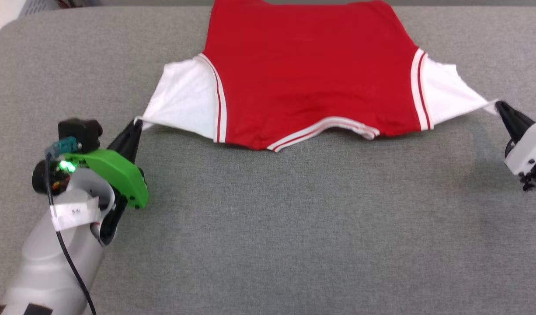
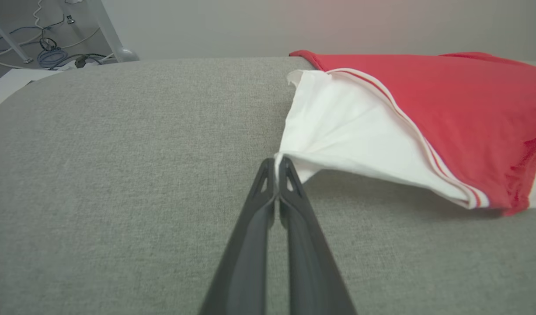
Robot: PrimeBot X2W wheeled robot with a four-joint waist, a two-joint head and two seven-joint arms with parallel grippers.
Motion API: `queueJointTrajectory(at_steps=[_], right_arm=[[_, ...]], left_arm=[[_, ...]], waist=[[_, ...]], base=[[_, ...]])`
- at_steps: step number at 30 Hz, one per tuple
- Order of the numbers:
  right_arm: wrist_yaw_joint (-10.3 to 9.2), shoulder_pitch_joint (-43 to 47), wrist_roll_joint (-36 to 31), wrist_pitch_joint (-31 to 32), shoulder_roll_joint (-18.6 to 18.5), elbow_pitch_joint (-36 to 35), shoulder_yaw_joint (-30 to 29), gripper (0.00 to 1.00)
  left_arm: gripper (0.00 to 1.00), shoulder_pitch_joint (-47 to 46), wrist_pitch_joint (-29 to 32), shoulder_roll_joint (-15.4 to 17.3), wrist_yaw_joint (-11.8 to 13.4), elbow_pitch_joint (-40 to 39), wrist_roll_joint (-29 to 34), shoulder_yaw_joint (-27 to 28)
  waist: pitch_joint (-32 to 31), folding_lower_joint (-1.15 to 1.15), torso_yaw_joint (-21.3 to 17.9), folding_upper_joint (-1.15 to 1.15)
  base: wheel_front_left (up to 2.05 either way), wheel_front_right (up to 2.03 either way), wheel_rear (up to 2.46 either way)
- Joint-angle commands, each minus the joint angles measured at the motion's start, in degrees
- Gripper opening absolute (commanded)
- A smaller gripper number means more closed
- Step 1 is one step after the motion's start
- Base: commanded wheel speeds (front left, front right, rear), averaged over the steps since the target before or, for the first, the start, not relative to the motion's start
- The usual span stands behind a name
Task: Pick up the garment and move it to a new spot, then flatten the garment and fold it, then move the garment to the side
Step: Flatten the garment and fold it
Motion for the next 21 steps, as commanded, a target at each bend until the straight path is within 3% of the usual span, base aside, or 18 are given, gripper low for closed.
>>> queueJointTrajectory(at_steps=[1, 11, 16, 21], right_arm=[[-0.05, 2.2, 0.9, 0.4, -1.0, -0.4, -0.1, 0.00], [-0.05, 14.8, 5.4, 6.0, -3.2, -4.8, -1.0, 0.00], [-0.05, 21.3, 8.7, 11.2, -3.8, -7.3, -3.3, 0.00], [-0.05, 29.0, 10.9, 16.5, -3.7, -11.6, -7.0, 0.00]], left_arm=[[0.00, 2.5, 0.4, 0.7, -0.1, -0.3, -0.7, -0.2], [0.00, 16.1, 3.2, 3.3, 1.1, -4.3, -4.3, -0.2], [0.00, 22.3, 6.8, 4.3, 1.0, -8.3, -6.7, -1.1], [0.00, 28.9, 9.3, 6.4, 2.7, -14.1, -9.1, -0.6]], waist=[[-5.3, 0.01, 0.2, 0.00], [-13.1, 0.01, 0.5, 0.00], [-15.7, 0.01, 0.8, 0.00], [-17.5, 0.01, 0.9, 0.00]], base=[[0.00, 0.00, 0.00], [0.00, 0.00, 0.00], [0.00, 0.00, 0.00], [0.00, 0.00, 0.00]])
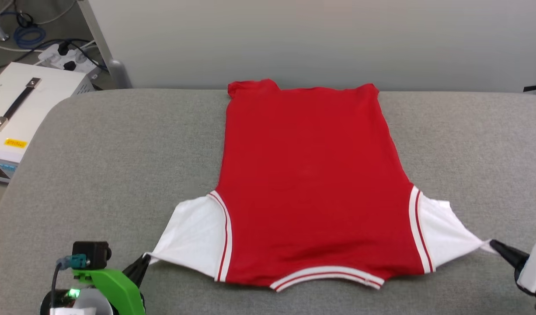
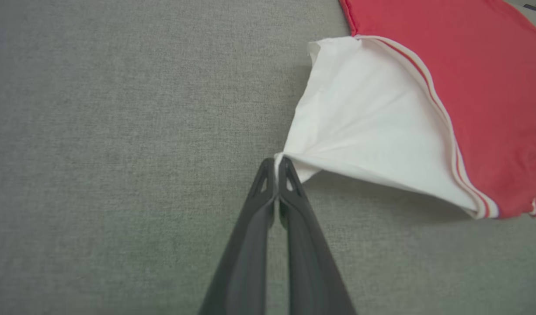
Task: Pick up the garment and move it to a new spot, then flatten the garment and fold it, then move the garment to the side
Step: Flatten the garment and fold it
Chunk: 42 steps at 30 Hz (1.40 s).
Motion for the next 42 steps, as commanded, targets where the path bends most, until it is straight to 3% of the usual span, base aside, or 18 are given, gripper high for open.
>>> queueJointTrajectory(at_steps=[1, 12, 13, 14, 15, 20, 25, 33, 42], right_arm=[[-0.05, 2.4, 0.3, 1.3, -0.3, -1.0, -1.1, 0.00], [-0.05, 12.1, -4.0, 10.2, 2.2, -11.0, -9.8, 0.00], [-0.05, 12.1, -5.0, 10.5, 2.4, -11.9, -10.4, 0.13], [-0.05, 12.0, -6.2, 10.9, 2.6, -13.0, -11.1, 0.98], [-0.05, 5.2, -8.4, 18.0, 6.2, -19.3, -15.3, 1.00], [-0.05, -6.0, -11.9, 25.7, 7.8, -21.8, -17.6, 1.00], [-0.05, -20.2, -17.5, 31.8, 9.4, -19.8, -19.5, 1.00], [-0.05, -41.9, -29.7, 38.4, 10.4, -9.4, -23.2, 1.00], [-0.05, -56.8, -39.9, 38.5, 10.4, 1.8, -23.0, 1.00]], left_arm=[[0.00, 2.4, 0.7, 1.5, 0.9, -1.2, -0.9, 0.5], [0.00, 10.1, 6.7, 5.8, 4.2, -16.5, -3.4, 0.2], [0.00, 10.0, 7.0, 6.0, 4.4, -17.7, -3.2, 0.1], [0.00, 9.9, 7.5, 6.2, 4.8, -19.3, -3.2, 0.1], [0.00, 10.3, 11.7, 7.7, 8.4, -31.6, -5.2, 1.4], [0.00, 9.7, 14.9, 8.6, 10.8, -39.6, -5.1, 1.1], [0.00, 8.1, 16.1, 9.4, 12.1, -43.9, -2.1, 0.1], [0.00, 2.5, 13.1, 4.8, 11.3, -44.6, 1.6, -1.9], [0.00, -2.0, 11.4, 0.7, 9.4, -44.8, 1.1, -2.7]], waist=[[-1.5, 0.01, 0.2, 0.00], [-0.3, 0.01, 0.5, 0.00], [0.0, 0.01, 0.5, 0.00], [0.7, 0.01, 0.6, 0.00], [6.2, 0.01, 1.6, 0.00], [12.8, 0.01, 4.2, 0.00], [19.8, 0.01, 7.3, 0.00], [29.1, 0.01, 13.4, 0.00], [35.4, 0.01, 17.4, 0.00]], base=[[0.00, 0.00, 0.00], [0.00, 0.00, 0.00], [0.00, 0.00, 0.00], [0.00, 0.00, 0.00], [0.00, 0.00, 0.00], [0.00, 0.00, 0.00], [0.00, 0.00, 0.00], [0.00, 0.00, 0.00], [0.00, 0.00, 0.00]])
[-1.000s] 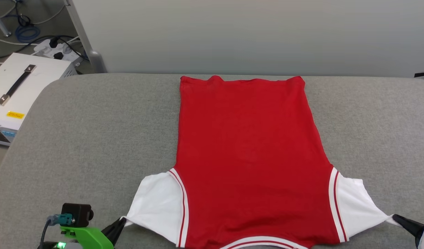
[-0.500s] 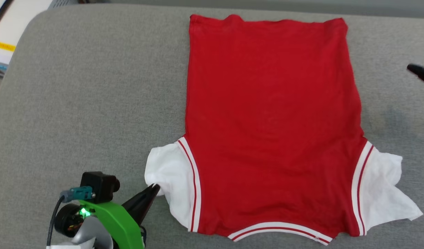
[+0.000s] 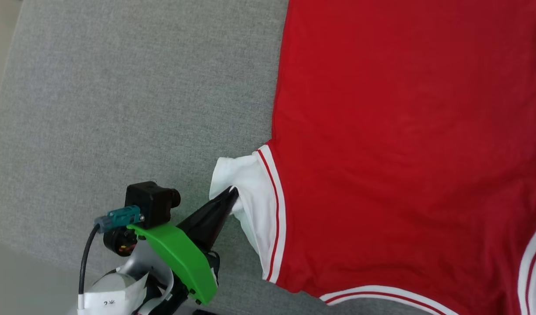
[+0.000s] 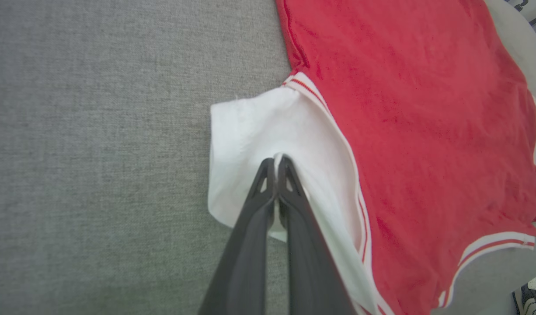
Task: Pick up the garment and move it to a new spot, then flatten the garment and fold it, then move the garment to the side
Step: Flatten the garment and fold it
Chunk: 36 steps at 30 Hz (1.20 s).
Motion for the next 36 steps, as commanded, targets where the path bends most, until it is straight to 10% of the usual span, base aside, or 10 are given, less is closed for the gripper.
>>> queueJointTrajectory(at_steps=[1, 13, 15, 36], right_arm=[[-0.03, -1.6, -1.0, -0.4, 0.0, 1.2, 0.2, 1.00], [-0.03, -6.1, -5.4, -2.4, -0.9, 9.9, 3.0, 1.00], [-0.03, -5.7, -5.7, -2.0, -1.3, 10.9, 3.8, 0.03], [-0.03, 7.8, -1.4, -5.6, -2.6, 13.7, 6.1, 0.00]], left_arm=[[0.00, -1.1, -0.6, -0.3, -0.5, -0.4, -0.4, 0.3], [0.00, -2.5, -2.2, -0.2, -1.2, -1.2, 0.2, 1.0], [0.00, -2.6, -2.3, -0.1, -1.3, -0.9, 0.2, 1.0], [0.00, -2.2, -2.1, 1.0, -0.3, 0.7, 0.3, 1.3]], waist=[[5.8, -0.01, 5.1, 0.00], [8.4, -0.01, 7.2, 0.00], [8.3, -0.01, 7.2, 0.00], [-3.7, -0.01, 2.6, 0.00]], base=[[0.00, 0.00, 0.00], [0.00, 0.00, 0.00], [0.00, 0.00, 0.00], [0.00, 0.00, 0.00]])
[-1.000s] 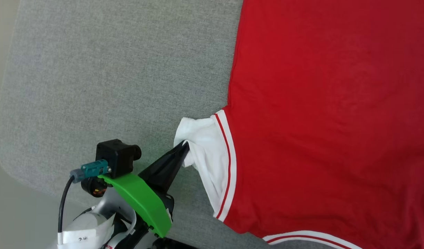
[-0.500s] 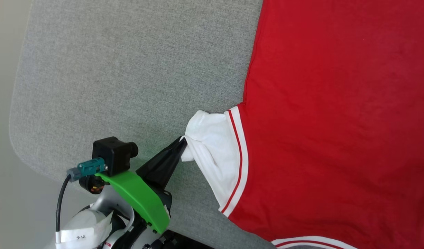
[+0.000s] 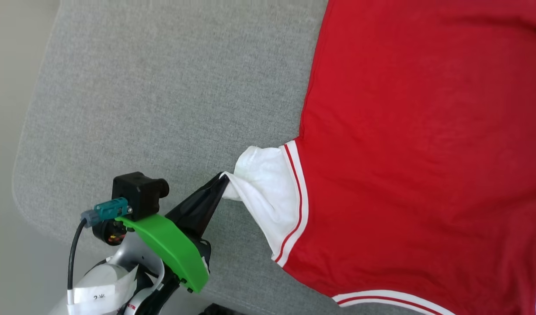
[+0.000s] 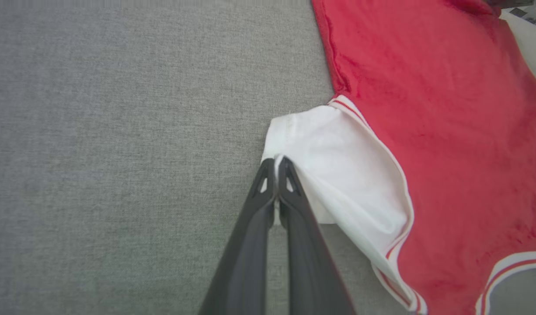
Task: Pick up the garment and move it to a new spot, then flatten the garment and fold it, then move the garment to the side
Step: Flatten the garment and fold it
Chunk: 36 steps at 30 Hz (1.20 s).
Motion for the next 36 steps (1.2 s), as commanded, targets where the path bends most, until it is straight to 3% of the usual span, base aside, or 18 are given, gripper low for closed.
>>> queueJointTrajectory(at_steps=[1, 13, 23, 36], right_arm=[[-0.03, 4.5, 0.8, 0.5, 0.1, 1.2, 0.8, 0.00], [-0.03, 20.5, 8.1, -0.6, 1.7, -0.6, 1.6, 0.00], [-0.03, 36.8, 14.7, -1.4, 0.6, -10.3, 1.1, 0.00], [-0.03, 56.2, 15.7, -0.2, 4.5, -24.4, -5.5, 0.00]], left_arm=[[0.00, -0.4, 0.3, 0.5, 0.4, -0.1, -0.1, 0.3], [0.00, 3.3, 2.1, 2.3, 3.2, 0.5, -1.7, 1.0], [0.00, 7.5, 1.1, 1.7, 5.1, 1.9, -3.5, 1.5], [0.00, 9.1, -0.8, -1.0, 5.3, 4.0, -4.9, 0.8]], waist=[[-4.9, 0.00, -2.8, 0.00], [-17.3, 0.00, -9.4, 0.00], [-24.1, 0.00, -13.5, 0.00], [-26.6, 0.00, -15.4, 0.00]], base=[[0.00, 0.00, 0.00], [0.00, 0.00, 0.00], [0.00, 0.00, 0.00], [0.00, 0.00, 0.00]])
